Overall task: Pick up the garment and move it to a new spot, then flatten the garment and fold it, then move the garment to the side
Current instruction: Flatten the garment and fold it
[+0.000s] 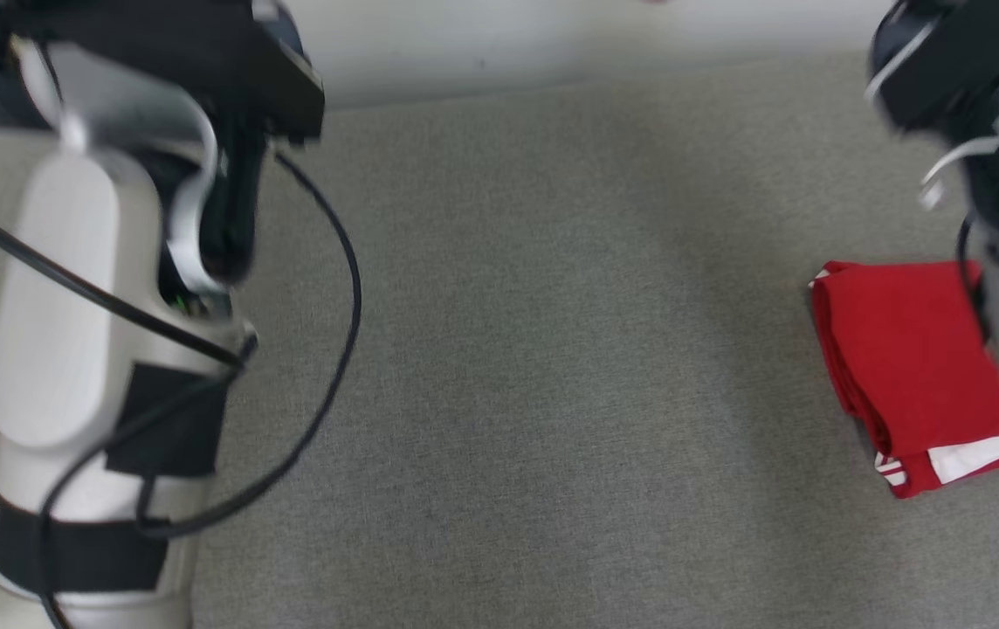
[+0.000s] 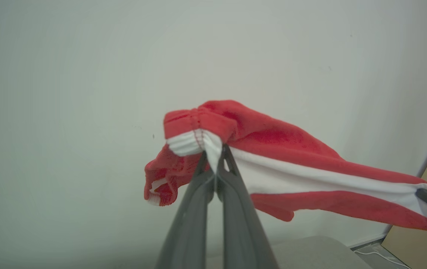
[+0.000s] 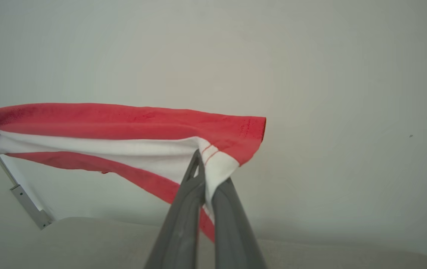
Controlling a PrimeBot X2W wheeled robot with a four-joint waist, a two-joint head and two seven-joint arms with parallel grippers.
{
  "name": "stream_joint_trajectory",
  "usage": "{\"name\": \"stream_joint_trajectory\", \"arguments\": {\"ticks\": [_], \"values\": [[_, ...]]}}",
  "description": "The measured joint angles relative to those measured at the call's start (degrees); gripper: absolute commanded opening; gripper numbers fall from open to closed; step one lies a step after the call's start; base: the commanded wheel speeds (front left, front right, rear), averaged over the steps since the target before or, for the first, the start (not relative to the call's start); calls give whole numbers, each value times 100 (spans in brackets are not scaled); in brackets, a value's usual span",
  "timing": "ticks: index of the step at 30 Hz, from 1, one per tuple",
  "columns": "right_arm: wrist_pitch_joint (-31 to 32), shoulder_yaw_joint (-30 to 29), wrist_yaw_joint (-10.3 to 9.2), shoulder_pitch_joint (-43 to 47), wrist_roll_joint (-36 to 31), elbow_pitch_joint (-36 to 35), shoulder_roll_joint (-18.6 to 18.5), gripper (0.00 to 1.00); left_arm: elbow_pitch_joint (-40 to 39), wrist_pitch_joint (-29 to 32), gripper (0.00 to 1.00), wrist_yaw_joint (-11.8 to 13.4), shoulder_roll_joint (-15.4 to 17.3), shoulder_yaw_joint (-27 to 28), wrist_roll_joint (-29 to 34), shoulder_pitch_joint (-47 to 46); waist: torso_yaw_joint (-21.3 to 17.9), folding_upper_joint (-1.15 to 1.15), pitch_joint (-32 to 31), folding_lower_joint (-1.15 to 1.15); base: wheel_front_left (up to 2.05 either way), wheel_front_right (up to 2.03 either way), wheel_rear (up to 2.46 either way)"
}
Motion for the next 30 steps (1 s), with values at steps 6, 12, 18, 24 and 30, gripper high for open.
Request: {"name": "stream_joint_trajectory", "arguments": {"ticks": [6, 12, 18, 24, 30], "values": [[96, 275, 100, 1228, 126, 481, 56, 0, 610, -234, 0, 1, 2, -129, -43, 1120, 87, 0, 321, 0, 0, 0, 0], [156, 760, 158, 2023, 218, 921, 522, 0, 1674, -304, 0, -160, 104, -227, -203, 2031, 93, 0, 595, 0, 0, 0, 0], [125, 766, 242, 2409, 324, 1146, 401, 0, 2323, -348, 0, -524, 49, -269, -424, 2069, -19, 1, 635, 0, 0, 0, 0], [8, 770, 302, 2702, 443, 1115, 305, 0, 2453, -553, 0, -917, 83, -378, -435, 2176, 37, 0, 376, -1, 0, 0, 0], [-110, 915, 314, 3243, 402, 982, 166, 0, 2677, -624, 0, -1070, 134, -446, -583, 2687, 137, -1, -20, -2, 0, 0, 0]]}}
